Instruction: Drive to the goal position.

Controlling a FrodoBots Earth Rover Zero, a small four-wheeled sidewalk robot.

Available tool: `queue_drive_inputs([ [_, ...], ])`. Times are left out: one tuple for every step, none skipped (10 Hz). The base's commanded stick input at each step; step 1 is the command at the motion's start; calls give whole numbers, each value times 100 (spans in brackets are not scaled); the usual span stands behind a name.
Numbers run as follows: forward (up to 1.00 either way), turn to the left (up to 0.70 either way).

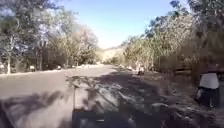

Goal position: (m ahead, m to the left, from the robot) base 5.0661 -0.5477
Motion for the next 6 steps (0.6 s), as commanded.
queue_drive_inputs([
  [100,0],
  [100,0],
  [100,0],
  [100,0],
  [100,0],
  [100,0],
])
